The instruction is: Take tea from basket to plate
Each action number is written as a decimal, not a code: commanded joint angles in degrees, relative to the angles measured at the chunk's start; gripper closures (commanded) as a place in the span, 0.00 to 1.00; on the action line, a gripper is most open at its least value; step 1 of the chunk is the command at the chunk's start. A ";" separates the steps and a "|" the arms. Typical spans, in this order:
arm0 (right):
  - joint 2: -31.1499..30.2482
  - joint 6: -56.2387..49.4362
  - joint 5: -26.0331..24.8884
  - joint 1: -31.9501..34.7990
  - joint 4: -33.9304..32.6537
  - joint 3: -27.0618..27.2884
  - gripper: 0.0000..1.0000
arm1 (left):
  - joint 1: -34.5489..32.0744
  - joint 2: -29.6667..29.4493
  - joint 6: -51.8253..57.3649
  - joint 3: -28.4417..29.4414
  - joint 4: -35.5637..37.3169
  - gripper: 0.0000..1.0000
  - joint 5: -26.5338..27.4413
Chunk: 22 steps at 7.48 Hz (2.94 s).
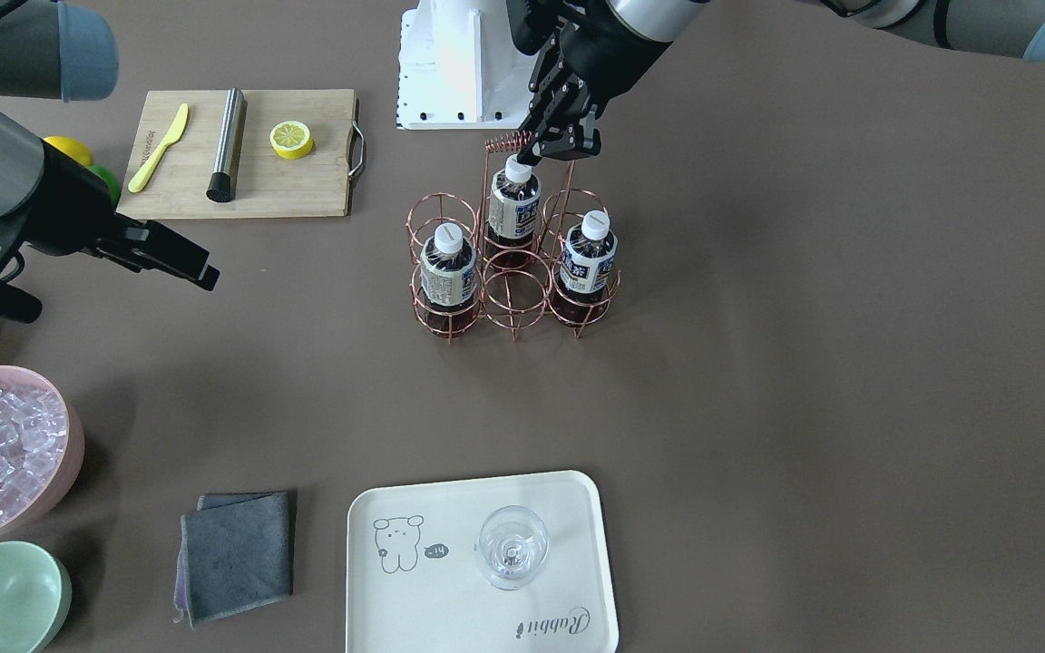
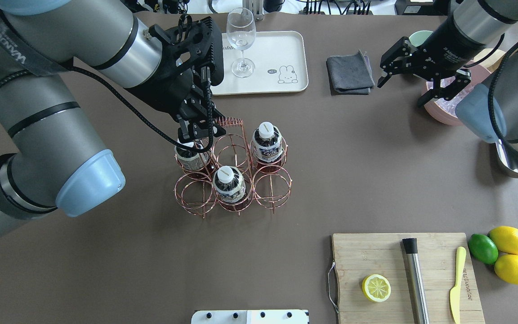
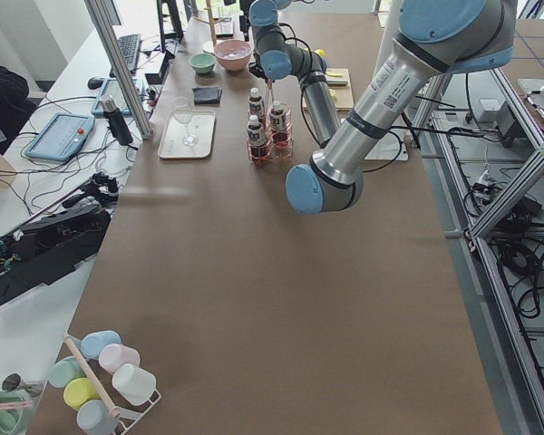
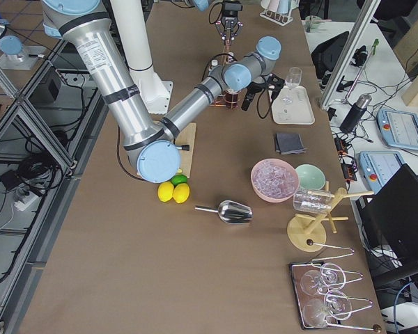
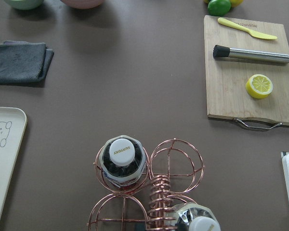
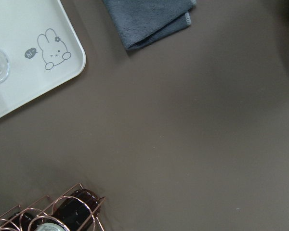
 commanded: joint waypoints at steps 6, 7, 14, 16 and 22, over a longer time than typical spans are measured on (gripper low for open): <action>16.44 14.03 0.13 -10.48 0.24 -10.64 0.08 | 0.24 0.06 0.01 -0.13 -0.03 1.00 1.13; 16.63 14.22 0.30 -11.63 0.15 -10.29 0.14 | 0.24 0.06 0.01 -0.13 -0.11 1.00 1.13; 18.47 16.86 -2.59 -16.38 0.15 -10.90 0.36 | 0.24 0.24 0.19 -0.04 -0.03 1.00 1.13; 19.00 16.95 -3.65 -17.00 0.15 -10.99 0.44 | 0.15 0.24 0.19 -0.30 -0.03 1.00 1.13; 19.26 16.95 -4.18 -17.70 0.15 -10.64 1.00 | 0.24 0.15 0.10 -0.21 -0.11 1.00 1.13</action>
